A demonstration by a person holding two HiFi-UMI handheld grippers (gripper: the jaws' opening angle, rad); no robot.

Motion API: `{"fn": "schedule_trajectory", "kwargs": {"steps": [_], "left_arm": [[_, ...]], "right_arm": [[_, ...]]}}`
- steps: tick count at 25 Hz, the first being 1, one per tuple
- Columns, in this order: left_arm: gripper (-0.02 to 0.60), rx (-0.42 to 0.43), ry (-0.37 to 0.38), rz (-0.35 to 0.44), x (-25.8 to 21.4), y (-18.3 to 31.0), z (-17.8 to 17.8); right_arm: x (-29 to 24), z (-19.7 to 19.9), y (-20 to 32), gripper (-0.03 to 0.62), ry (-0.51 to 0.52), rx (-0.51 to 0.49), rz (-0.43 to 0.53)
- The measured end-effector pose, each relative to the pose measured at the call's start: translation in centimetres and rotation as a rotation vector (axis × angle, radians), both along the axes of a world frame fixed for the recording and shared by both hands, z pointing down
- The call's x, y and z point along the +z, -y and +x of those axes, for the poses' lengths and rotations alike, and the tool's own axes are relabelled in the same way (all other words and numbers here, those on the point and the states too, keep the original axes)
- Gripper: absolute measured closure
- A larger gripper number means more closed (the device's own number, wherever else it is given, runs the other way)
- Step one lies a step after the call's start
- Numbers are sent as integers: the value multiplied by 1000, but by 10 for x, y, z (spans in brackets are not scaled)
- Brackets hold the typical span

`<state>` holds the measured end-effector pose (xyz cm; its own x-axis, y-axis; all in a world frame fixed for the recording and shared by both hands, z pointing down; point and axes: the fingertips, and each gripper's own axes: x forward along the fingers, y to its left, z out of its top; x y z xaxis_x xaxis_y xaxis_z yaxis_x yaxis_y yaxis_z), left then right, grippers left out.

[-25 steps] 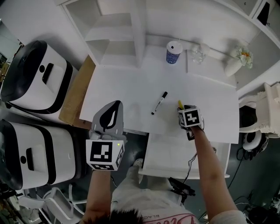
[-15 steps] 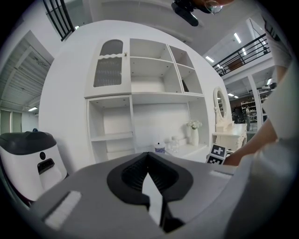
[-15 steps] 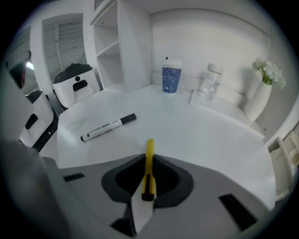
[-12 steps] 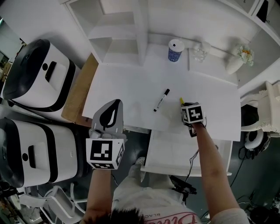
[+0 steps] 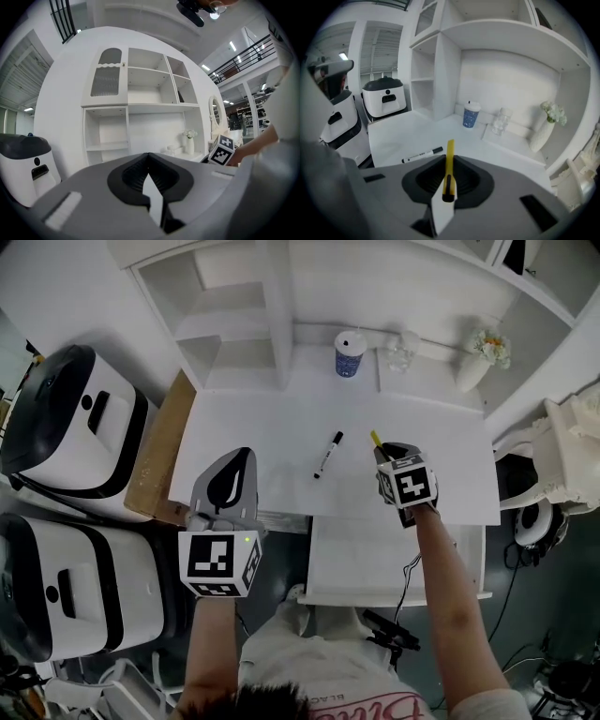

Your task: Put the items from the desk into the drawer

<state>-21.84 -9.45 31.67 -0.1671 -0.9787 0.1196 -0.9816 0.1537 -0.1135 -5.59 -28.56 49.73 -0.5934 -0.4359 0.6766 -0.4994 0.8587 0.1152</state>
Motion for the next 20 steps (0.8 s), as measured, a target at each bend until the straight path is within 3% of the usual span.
{"fn": "schedule_trajectory", "kwargs": {"steps": [13,20], "left_arm": [[572,125,-4,113,-40,15,33],[572,232,-13,151,-51,29,63]], "right_arm": [[-118,48,-42,539,158,54,196],[-160,94,-63,539,205,151,287]]}}
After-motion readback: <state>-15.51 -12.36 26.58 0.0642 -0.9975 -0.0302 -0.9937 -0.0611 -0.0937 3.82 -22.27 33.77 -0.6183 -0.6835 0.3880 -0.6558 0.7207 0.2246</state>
